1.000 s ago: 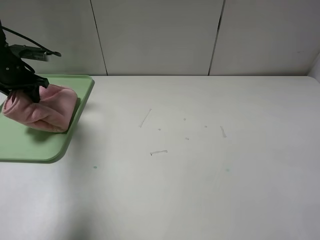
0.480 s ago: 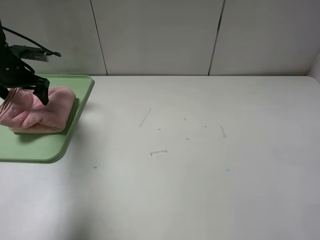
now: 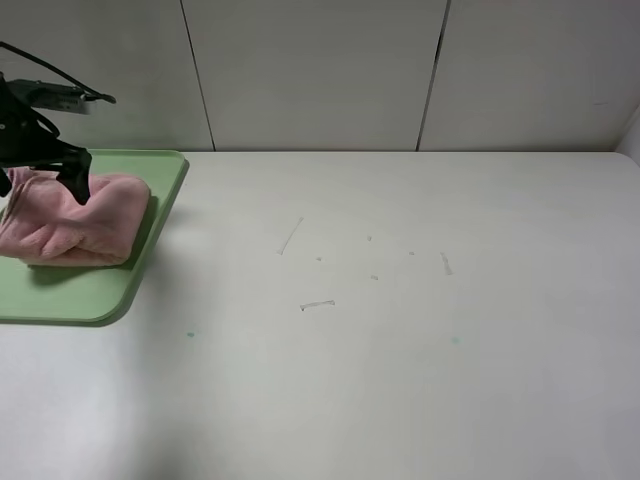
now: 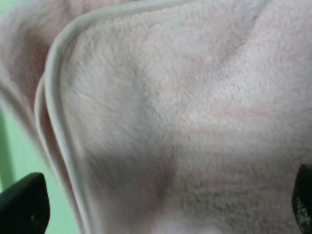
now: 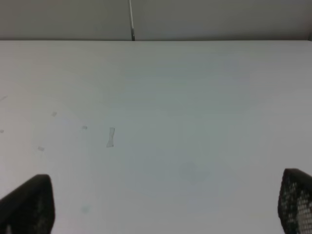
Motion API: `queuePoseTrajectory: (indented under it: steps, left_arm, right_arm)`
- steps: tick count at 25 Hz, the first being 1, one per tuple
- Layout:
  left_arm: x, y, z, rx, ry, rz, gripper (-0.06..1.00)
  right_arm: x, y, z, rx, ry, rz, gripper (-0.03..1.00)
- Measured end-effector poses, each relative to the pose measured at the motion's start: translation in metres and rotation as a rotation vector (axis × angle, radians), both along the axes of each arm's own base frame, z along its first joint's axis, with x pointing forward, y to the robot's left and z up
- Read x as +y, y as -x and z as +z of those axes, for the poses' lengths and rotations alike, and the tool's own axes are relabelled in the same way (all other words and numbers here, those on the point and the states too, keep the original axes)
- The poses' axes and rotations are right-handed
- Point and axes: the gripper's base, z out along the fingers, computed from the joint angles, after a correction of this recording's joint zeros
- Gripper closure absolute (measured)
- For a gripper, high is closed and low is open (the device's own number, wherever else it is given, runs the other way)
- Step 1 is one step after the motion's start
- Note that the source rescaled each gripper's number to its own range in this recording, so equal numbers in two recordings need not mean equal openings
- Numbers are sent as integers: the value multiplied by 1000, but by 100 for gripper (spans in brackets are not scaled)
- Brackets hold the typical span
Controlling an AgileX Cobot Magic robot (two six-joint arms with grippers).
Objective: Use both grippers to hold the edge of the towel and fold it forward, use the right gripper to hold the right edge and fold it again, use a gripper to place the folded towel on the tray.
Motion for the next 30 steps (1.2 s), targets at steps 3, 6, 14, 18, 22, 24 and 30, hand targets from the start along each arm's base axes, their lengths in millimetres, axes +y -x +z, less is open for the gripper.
queuePoseTrajectory:
  steps: [3,6,14,18,22,24,30]
  left_arm:
    - [0,5,10,9,1,7,-5]
    - [-1,11,20,21,-1,14,-5]
    - [-12,31,55,3,-1,4,-5]
    - [-25,48,66,-7,8,-24,-5]
    - [-37,72,76,-21,15,-52,-5]
    - [-42,85,79,-22,27,-60,-5]
    - [-51,123,87,-40,62,-71,-5]
  right_arm:
    - [0,0,0,0,0,0,-3]
    - [0,0,0,0,0,0,-3]
    - [0,0,0,0,0,0,-3]
    - [0,0,0,0,0,0,-3]
    - [0,0,0,0,0,0,-3]
    - [0,0,0,0,0,0,-3]
    - [0,0,0,0,0,0,-3]
